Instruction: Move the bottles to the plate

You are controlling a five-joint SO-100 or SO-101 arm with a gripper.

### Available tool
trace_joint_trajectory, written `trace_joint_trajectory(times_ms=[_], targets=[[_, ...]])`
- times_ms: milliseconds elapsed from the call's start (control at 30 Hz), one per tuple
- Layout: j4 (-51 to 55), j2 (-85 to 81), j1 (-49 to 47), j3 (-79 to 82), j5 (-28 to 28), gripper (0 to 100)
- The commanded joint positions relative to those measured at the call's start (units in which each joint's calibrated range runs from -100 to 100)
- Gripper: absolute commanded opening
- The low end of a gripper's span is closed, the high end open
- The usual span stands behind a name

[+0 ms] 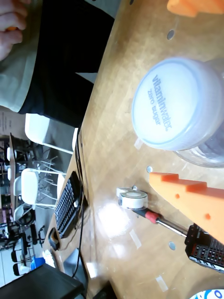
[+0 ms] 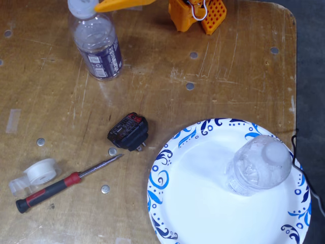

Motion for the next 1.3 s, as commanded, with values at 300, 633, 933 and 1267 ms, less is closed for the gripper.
trace_joint_trajectory(times_ms=[300,633,933,1267], targets=[[-8.20,-0.33,0.21,4.83,-0.26,35],[-9.42,-0.24,3.87,6.36,-0.05,34],[-14.55,-0.24,2.79,10.59,-0.20,34],[-16.38,-0.08,1.39,10.77,-0.26,34]])
